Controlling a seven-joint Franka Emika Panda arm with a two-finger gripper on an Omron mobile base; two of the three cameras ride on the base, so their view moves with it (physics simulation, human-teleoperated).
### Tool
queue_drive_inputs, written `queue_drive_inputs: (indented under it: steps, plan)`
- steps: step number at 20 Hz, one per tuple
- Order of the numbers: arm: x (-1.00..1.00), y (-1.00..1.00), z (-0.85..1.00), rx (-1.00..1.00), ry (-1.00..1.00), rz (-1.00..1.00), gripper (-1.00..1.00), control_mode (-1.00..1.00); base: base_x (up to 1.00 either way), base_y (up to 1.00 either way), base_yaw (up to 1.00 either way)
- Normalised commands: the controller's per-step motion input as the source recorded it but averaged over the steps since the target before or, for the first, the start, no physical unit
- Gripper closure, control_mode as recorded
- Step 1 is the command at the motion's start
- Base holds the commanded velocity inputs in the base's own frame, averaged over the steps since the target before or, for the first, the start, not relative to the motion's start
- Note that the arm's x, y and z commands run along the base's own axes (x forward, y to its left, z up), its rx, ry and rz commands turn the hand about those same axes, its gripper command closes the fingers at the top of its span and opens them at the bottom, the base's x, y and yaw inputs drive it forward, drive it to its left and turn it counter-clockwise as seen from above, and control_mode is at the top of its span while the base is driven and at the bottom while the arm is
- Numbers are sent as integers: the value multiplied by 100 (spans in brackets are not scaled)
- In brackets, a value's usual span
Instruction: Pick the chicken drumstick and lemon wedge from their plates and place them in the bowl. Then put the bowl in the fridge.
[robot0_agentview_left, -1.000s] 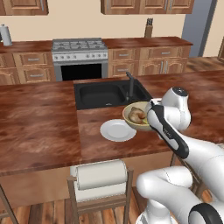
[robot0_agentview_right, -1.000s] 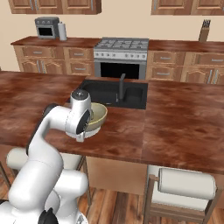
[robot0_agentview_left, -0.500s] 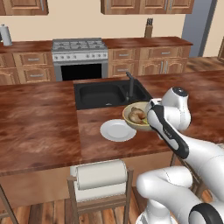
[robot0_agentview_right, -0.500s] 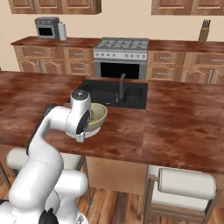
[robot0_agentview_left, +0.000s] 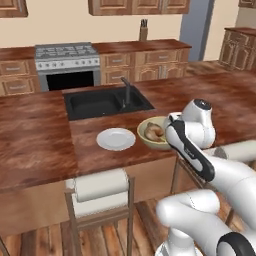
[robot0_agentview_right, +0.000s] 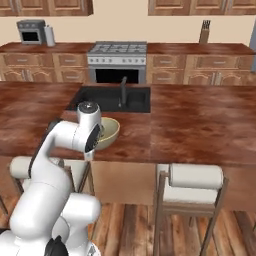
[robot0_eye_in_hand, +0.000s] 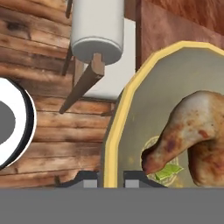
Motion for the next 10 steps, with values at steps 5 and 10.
queue_drive_inputs:
  steps: [5, 10]
  plan:
    - [0, 0, 0, 0, 0, 0, 100, 100, 3, -6, -75]
    - [0, 0, 0, 0, 0, 0, 100, 100, 5, 0, -84]
